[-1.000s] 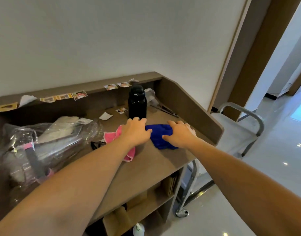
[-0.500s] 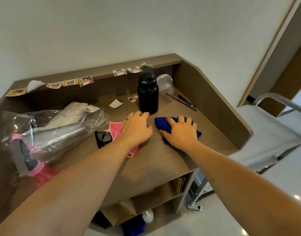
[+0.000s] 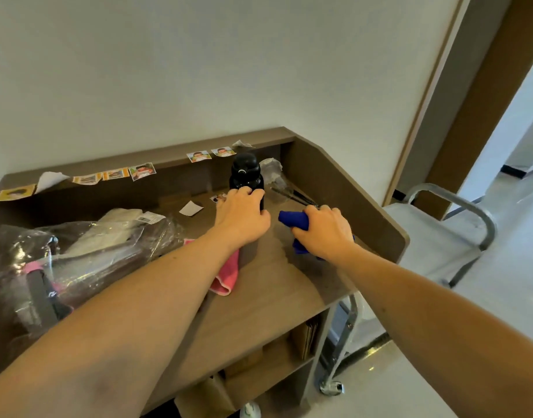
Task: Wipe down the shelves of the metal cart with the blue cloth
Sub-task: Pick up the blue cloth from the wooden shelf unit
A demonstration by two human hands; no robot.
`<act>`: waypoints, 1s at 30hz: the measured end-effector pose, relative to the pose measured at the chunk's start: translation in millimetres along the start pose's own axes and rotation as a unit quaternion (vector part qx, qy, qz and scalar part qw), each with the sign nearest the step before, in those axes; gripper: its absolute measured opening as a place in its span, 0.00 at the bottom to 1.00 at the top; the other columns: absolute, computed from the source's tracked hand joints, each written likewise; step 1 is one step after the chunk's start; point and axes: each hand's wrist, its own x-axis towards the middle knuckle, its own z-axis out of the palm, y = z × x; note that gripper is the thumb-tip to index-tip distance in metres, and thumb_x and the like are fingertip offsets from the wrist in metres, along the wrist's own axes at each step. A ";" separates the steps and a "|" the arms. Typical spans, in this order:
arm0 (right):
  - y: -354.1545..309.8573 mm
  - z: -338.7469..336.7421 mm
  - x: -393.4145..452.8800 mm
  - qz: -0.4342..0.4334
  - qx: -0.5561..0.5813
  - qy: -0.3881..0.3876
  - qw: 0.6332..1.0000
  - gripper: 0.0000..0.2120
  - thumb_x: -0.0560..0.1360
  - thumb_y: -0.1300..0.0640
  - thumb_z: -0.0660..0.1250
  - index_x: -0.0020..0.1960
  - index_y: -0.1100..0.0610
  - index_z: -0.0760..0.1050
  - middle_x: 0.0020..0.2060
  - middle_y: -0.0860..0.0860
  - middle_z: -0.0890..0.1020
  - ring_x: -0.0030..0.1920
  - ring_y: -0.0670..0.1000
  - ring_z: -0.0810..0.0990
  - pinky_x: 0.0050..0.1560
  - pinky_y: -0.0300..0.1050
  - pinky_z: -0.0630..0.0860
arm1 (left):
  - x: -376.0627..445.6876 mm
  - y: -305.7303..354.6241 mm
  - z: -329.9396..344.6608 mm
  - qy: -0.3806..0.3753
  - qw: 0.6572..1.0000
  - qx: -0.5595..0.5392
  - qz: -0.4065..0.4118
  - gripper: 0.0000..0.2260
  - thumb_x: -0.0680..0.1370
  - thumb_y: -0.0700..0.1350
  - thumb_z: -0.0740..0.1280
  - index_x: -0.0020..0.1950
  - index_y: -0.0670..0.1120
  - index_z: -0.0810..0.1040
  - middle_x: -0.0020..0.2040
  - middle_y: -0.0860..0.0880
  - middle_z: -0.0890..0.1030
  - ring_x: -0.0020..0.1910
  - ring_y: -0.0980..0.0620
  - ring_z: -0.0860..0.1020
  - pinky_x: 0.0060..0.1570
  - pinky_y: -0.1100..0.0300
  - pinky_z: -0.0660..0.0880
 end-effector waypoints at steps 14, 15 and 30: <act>64.6 -110.4 -74.8 0.166 -0.092 0.156 0.969 0.19 0.74 0.40 0.68 0.60 0.49 0.74 0.49 0.50 0.79 0.49 0.51 0.75 0.46 0.49 0.75 | 16.8 136.7 -24.8 0.022 0.977 -0.023 0.213 0.23 0.81 0.51 0.61 0.76 0.49 0.68 0.73 0.45 0.71 0.70 0.43 0.69 0.66 0.42 0.70; 75.4 -116.5 -85.5 0.180 -0.097 0.162 0.965 0.20 0.74 0.40 0.69 0.61 0.49 0.74 0.50 0.50 0.79 0.50 0.51 0.75 0.47 0.50 0.76 | 14.9 151.1 -19.7 0.024 0.973 -0.034 0.226 0.23 0.81 0.52 0.62 0.75 0.50 0.68 0.73 0.46 0.72 0.69 0.43 0.70 0.65 0.43 0.71; 286.3 -198.5 -226.6 0.336 -0.124 0.194 0.913 0.22 0.77 0.42 0.68 0.66 0.52 0.73 0.55 0.53 0.79 0.50 0.50 0.69 0.49 0.48 0.72 | -16.3 415.0 71.3 -0.010 0.930 -0.116 0.350 0.21 0.80 0.55 0.64 0.72 0.51 0.72 0.69 0.47 0.76 0.67 0.44 0.73 0.64 0.40 0.73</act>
